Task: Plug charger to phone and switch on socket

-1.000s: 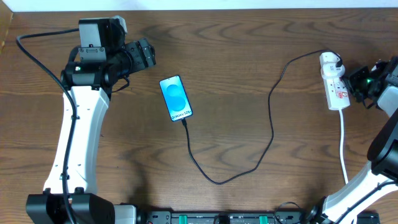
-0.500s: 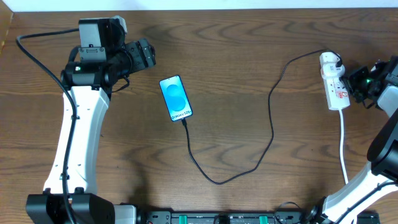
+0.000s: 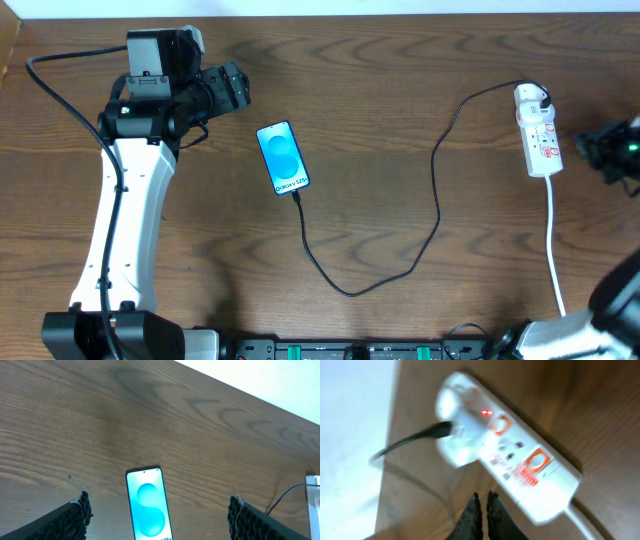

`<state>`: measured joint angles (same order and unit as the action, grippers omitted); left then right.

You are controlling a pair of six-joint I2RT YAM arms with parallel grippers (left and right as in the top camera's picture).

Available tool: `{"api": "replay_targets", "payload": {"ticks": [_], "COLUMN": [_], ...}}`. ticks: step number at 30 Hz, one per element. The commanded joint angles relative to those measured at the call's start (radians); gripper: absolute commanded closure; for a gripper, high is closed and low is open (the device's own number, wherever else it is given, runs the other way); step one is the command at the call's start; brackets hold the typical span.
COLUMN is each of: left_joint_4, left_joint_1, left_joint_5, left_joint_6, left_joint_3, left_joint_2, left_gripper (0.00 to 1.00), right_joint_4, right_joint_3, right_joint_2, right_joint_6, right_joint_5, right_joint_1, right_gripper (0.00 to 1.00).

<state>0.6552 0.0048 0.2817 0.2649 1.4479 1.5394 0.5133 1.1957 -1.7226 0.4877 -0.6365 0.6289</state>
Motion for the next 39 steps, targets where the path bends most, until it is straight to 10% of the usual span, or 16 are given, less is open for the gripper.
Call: {"api": "replay_targets", "payload": {"ticks": [1, 7, 10, 12, 30, 39], "left_joint_4": [0.003, 0.003, 0.003, 0.003, 0.003, 0.003], "left_joint_1": [0.003, 0.003, 0.003, 0.003, 0.003, 0.003], "left_joint_5": [-0.014, -0.014, -0.014, -0.014, -0.014, -0.014], "left_joint_6": [-0.002, -0.002, -0.002, -0.002, -0.002, -0.002], "left_joint_3": [0.006, 0.006, 0.006, 0.006, 0.006, 0.006], "left_joint_2": [-0.002, -0.002, -0.002, -0.002, -0.002, -0.002], "left_gripper": [0.12, 0.12, 0.12, 0.12, 0.12, 0.12], "right_joint_4": [0.073, 0.257, 0.351, 0.414, 0.675, 0.458], "right_joint_3": [0.007, 0.007, 0.007, 0.007, 0.006, -0.13], "right_joint_2": [0.166, 0.398, 0.501, 0.558, 0.723, 0.845], "right_joint_6": [-0.168, -0.37, -0.409, -0.407, -0.642, -0.715], "right_joint_5": [-0.032, -0.026, -0.002, -0.002, 0.088, 0.139], "right_joint_1": [-0.021, -0.084, -0.119, -0.129, -0.133, -0.223], "right_gripper": [0.91, 0.78, 0.43, 0.01, 0.01, 0.01]}}
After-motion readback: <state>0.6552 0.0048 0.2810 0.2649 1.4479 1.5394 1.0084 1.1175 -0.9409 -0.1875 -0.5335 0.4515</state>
